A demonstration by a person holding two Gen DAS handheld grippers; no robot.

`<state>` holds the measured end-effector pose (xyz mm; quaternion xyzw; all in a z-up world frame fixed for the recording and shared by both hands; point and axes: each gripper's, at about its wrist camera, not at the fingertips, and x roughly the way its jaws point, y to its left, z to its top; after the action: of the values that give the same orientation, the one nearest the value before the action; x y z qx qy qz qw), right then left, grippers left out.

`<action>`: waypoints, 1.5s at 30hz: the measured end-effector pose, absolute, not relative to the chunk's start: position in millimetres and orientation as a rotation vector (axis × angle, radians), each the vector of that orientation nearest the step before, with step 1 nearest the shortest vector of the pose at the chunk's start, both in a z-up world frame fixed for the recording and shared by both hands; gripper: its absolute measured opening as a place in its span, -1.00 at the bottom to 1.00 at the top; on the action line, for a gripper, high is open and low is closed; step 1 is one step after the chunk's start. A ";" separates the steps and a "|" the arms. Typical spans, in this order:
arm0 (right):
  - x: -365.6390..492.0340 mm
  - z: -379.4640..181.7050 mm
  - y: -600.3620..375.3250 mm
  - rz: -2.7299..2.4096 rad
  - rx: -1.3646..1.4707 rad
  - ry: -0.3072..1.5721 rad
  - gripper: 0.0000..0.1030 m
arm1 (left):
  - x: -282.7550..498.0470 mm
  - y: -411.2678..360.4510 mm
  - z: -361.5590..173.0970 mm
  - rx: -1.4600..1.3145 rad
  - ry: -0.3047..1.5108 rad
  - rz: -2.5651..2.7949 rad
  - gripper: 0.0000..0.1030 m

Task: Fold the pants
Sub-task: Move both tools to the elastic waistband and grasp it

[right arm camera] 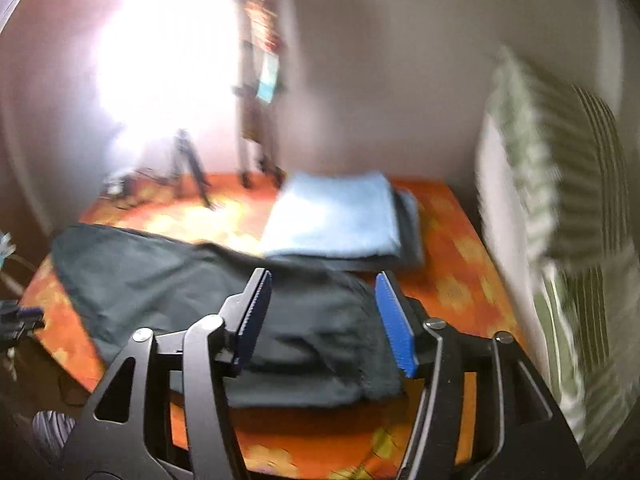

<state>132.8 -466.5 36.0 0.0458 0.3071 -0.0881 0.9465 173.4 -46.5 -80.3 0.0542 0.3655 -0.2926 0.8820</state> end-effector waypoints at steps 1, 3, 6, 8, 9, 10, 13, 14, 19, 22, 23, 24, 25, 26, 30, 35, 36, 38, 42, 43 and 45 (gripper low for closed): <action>138.1 45.6 -457.2 -0.149 0.080 0.614 0.17 | 177.7 -33.8 -75.2 0.094 0.749 -0.577 -0.51; 153.2 67.7 -433.5 -0.068 0.059 0.595 0.19 | 186.8 -3.4 -63.5 0.059 0.716 -0.503 -0.51; 178.6 91.2 -398.8 0.037 0.025 0.574 0.31 | 202.4 40.1 -53.0 0.016 0.682 -0.402 -0.51; 194.7 101.1 -375.2 0.095 0.003 0.563 0.36 | 209.9 62.5 -51.2 -0.018 0.673 -0.354 -0.51; 204.9 105.3 -361.0 0.126 -0.012 0.562 0.37 | 216.6 77.3 -51.2 -0.042 0.669 -0.328 -0.51; 216.6 108.7 -345.7 0.155 -0.030 0.562 0.37 | 221.8 88.8 -51.7 -0.058 0.666 -0.302 -0.51; 246.6 112.0 -303.9 0.231 -0.069 0.569 0.38 | 243.9 125.2 -60.3 -0.100 0.665 -0.215 -0.51; 255.8 110.8 -289.7 0.257 -0.083 0.575 0.38 | 249.4 131.6 -63.5 -0.108 0.667 -0.197 -0.51; 311.4 96.4 -214.5 0.391 -0.132 0.609 0.39 | 285.6 174.7 -89.7 -0.158 0.682 -0.122 -0.43; 346.6 85.4 -171.2 0.469 -0.151 0.624 0.46 | 301.7 190.2 -103.6 -0.164 0.687 -0.104 -0.04; 361.1 80.3 -153.2 0.502 -0.159 0.634 0.51 | 307.8 193.9 -108.6 -0.167 0.692 -0.102 -0.04; 372.2 77.9 -140.3 0.523 -0.164 0.642 0.54 | 314.8 197.5 -114.3 -0.174 0.695 -0.101 -0.04; 384.2 73.8 -125.3 0.548 -0.169 0.651 0.54 | 321.2 201.0 -119.2 -0.183 0.698 -0.100 -0.04; 394.4 70.5 -113.0 0.568 -0.172 0.661 0.54 | 324.9 202.7 -122.2 -0.188 0.700 -0.102 -0.04; 449.1 46.7 -49.2 0.668 -0.182 0.734 0.54 | 348.8 203.9 -136.5 -0.179 0.703 -0.113 -0.04; 508.5 8.8 27.0 0.767 -0.194 0.825 0.54 | 373.0 209.7 -148.1 -0.154 0.705 -0.103 -0.04; 517.7 0.6 38.6 0.780 -0.199 0.837 0.54 | 377.8 213.1 -150.9 -0.163 0.709 -0.101 -0.04; 535.2 -16.1 64.0 0.803 -0.210 0.862 0.54 | 384.3 218.6 -155.3 -0.179 0.708 -0.103 -0.04; 571.2 -54.8 116.8 0.826 -0.238 0.920 0.54 | 394.3 221.5 -167.1 -0.164 0.730 -0.088 -0.04; 577.3 -62.1 127.1 0.825 -0.250 0.928 0.54 | 395.8 221.1 -169.2 -0.164 0.735 -0.090 -0.05; 591.8 -76.6 146.5 0.825 -0.267 0.943 0.54 | 398.5 221.3 -172.9 -0.169 0.738 -0.095 -0.04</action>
<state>591.8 146.5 -76.6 -0.1246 0.4397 0.3847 0.8020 398.5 221.3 -172.9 -0.0825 0.3599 -0.0466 0.9282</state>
